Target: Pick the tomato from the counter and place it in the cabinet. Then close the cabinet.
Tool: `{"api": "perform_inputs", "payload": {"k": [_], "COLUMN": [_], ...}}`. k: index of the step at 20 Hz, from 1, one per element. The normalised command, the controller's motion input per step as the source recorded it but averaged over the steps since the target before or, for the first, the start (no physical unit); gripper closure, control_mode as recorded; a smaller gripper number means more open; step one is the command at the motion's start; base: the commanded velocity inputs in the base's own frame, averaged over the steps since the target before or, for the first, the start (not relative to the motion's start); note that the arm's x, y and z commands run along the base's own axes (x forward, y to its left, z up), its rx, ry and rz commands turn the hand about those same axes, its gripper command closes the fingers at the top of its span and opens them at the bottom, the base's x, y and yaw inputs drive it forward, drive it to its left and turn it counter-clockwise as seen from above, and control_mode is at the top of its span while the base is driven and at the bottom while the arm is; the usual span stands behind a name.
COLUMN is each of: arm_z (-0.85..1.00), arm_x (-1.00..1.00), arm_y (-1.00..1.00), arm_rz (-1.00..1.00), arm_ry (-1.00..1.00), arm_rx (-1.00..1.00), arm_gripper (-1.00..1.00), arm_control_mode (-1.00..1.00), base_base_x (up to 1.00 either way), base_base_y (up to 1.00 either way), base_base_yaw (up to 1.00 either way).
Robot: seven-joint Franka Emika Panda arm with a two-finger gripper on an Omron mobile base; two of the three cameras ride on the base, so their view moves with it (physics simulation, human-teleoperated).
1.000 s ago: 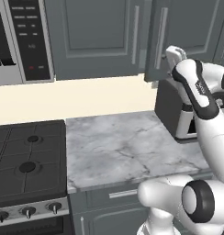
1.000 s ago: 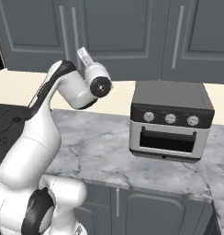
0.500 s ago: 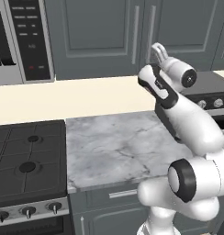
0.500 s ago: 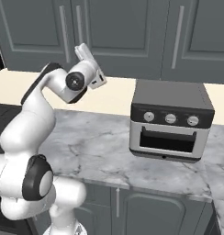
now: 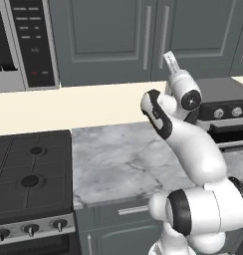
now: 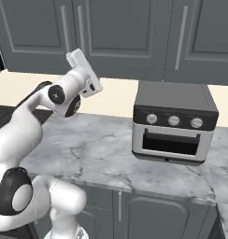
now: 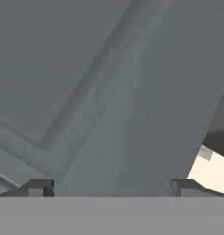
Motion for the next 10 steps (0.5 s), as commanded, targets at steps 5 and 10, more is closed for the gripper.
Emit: {"api": "perform_inputs", "payload": {"k": [5, 10], "arm_z": [0.11, 0.12], "arm_x": [-1.0, -1.0], "arm_y": [0.18, 0.12], "arm_rz": [-0.03, -0.02], "arm_ry": [-0.06, -0.01], "arm_rx": [0.06, 0.1], "arm_gripper": [-1.0, -1.0], "arm_control_mode": [-1.0, -1.0], "base_base_x": [0.0, 0.0], "base_base_y": [0.0, 0.0], "base_base_yaw": [0.0, 0.0]}}
